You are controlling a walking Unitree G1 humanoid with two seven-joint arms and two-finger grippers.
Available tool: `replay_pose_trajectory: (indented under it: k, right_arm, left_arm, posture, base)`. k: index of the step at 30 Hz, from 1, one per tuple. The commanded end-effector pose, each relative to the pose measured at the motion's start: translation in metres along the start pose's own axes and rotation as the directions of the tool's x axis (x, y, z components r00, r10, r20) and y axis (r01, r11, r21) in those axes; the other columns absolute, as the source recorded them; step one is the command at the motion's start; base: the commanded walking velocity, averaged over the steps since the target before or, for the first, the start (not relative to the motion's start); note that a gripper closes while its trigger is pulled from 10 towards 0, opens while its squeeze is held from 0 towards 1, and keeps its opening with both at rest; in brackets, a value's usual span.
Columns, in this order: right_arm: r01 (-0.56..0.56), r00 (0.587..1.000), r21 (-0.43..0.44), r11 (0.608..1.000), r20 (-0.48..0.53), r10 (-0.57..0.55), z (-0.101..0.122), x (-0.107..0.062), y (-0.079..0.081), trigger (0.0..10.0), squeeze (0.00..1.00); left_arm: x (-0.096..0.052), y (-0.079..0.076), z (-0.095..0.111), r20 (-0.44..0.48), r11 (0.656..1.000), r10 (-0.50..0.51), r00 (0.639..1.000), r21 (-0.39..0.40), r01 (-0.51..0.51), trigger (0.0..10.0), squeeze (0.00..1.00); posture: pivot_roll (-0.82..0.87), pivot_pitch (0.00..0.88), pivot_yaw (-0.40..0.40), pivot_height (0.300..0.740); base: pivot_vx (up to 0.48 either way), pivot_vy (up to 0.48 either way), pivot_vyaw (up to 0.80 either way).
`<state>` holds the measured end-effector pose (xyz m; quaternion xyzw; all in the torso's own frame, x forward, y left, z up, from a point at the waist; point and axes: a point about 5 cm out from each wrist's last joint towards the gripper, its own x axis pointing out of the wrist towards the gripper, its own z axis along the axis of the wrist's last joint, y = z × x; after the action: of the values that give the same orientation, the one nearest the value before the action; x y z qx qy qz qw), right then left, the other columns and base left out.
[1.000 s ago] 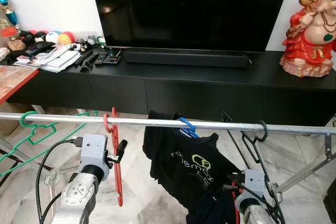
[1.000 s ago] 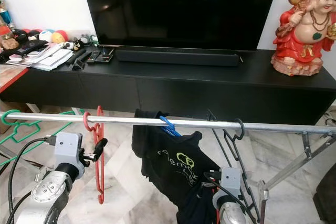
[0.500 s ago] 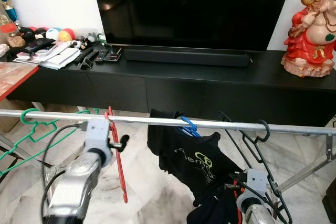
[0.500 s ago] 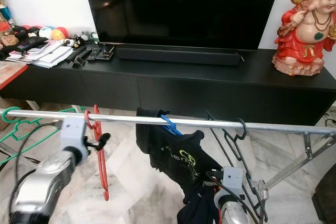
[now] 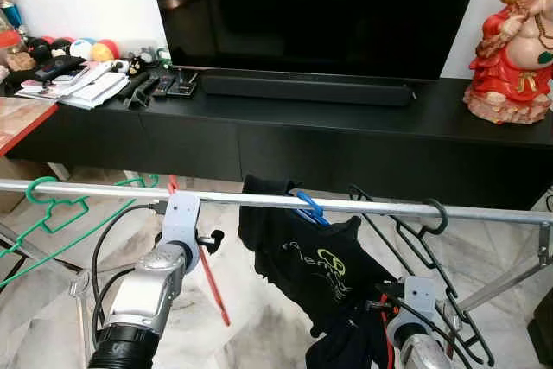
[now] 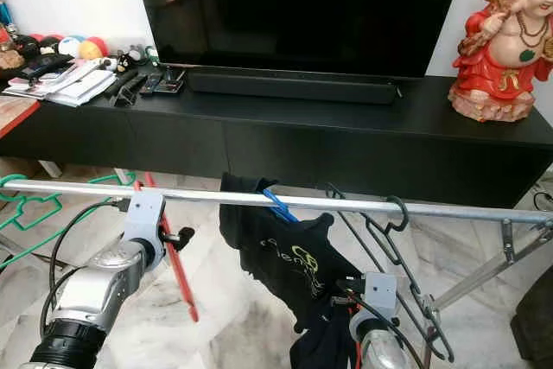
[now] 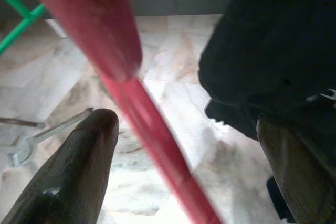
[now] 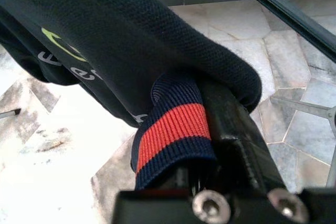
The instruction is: Hang hanger
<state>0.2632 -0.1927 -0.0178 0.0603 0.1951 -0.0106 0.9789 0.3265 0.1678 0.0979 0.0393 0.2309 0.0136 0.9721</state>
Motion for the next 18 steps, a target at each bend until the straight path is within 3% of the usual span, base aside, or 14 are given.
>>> replay_pose_trajectory:
  k: [1,7,8,9,18]
  right_arm:
    - [0.002,0.999,0.010,1.000,0.037,-0.003,0.010,0.004,0.000,10.0,0.00]
    - [-0.005,0.999,0.010,1.000,0.035,0.005,0.009,0.004,0.002,10.0,0.00]
    - [-0.006,0.999,0.011,1.000,0.034,0.005,0.009,0.004,0.002,10.0,0.00]
    - [-0.006,0.999,0.012,1.000,0.035,0.006,0.009,0.004,0.003,10.0,0.00]
    - [-0.022,0.999,0.014,1.000,0.028,0.022,0.005,0.003,0.008,10.0,0.00]
  left_arm:
    - [0.002,0.003,0.002,-0.001,0.999,0.049,0.999,-0.003,-0.049,10.0,0.00]
    - [0.007,0.004,-0.004,-0.009,0.996,0.093,0.996,-0.006,-0.093,10.0,0.00]
    - [0.007,0.005,-0.006,-0.015,0.995,0.096,0.995,-0.008,-0.096,3.5,0.00]
    - [0.007,0.005,-0.007,-0.019,0.995,0.100,0.995,-0.006,-0.100,0.0,0.00]
    - [0.008,0.005,-0.010,-0.012,0.994,0.107,0.994,-0.008,-0.107,0.0,0.00]
  posture:
    - [0.00,0.042,0.007,0.740]
    - [0.00,0.040,0.010,0.740]
    - [0.00,0.040,0.010,0.740]
    - [0.00,0.039,0.012,0.740]
    - [0.00,0.040,0.013,0.740]
  base:
    - [0.000,0.000,0.00]
    - [0.000,0.000,0.00]
    - [0.000,0.000,0.00]
    - [0.000,0.000,0.00]
    - [0.000,0.000,0.00]
